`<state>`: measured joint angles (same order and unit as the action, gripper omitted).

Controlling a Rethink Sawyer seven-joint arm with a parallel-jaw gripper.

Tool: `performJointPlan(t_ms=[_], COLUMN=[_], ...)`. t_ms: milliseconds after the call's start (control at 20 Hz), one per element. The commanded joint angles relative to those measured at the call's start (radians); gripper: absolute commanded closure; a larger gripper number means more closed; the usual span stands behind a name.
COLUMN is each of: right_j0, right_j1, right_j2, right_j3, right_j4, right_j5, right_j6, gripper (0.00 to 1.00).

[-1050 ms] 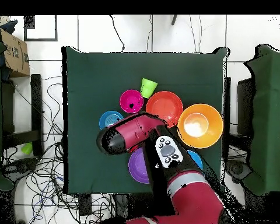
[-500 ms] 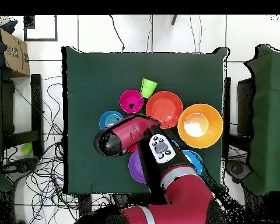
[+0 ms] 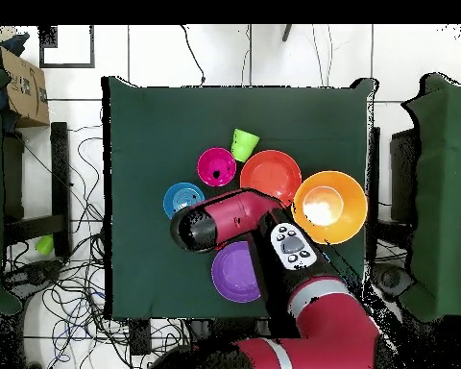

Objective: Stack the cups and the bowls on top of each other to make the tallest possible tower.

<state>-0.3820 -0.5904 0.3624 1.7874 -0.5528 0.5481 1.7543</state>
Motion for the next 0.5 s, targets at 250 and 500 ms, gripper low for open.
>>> performJointPlan(t_ms=[250,500], right_j0=[0.019,0.096], right_j1=[-0.014,-0.012], right_j2=[-0.008,-0.053], right_j3=[0.066,-0.013], right_j4=[0.196,0.208], right_j5=[0.046,0.047], right_j6=[0.157,0.179], gripper=[0.0,0.0])
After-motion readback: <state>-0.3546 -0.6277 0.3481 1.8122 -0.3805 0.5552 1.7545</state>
